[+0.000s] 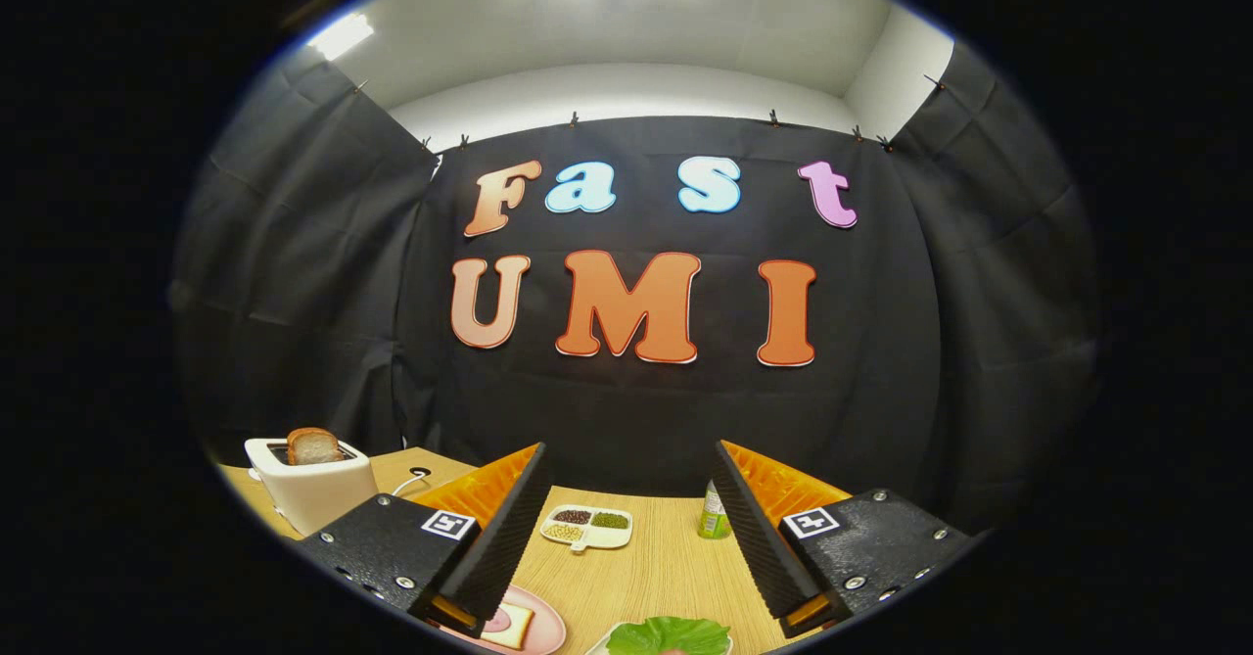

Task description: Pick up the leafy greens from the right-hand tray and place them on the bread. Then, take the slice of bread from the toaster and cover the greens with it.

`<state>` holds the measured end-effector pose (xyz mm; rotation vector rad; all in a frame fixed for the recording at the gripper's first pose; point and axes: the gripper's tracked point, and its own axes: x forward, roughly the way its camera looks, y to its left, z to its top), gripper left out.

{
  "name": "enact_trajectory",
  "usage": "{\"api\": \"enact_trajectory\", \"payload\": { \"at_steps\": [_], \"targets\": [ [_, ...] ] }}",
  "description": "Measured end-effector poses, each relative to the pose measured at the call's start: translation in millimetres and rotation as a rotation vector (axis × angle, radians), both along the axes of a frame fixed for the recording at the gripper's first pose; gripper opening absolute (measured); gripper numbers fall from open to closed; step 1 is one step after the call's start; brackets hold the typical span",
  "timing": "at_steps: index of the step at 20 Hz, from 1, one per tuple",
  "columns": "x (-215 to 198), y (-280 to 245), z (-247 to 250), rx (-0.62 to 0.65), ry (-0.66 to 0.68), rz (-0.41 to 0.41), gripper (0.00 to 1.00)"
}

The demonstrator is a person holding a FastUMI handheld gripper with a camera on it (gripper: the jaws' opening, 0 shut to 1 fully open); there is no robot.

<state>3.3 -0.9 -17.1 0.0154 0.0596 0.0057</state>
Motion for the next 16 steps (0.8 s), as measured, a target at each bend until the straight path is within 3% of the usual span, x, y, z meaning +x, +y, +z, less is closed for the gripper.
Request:
{"api": "enact_trajectory", "payload": {
  "at_steps": [16],
  "targets": [
    [-8, -16, -119, 0.059, 0.407, -0.018, 0.98]
  ]
}}
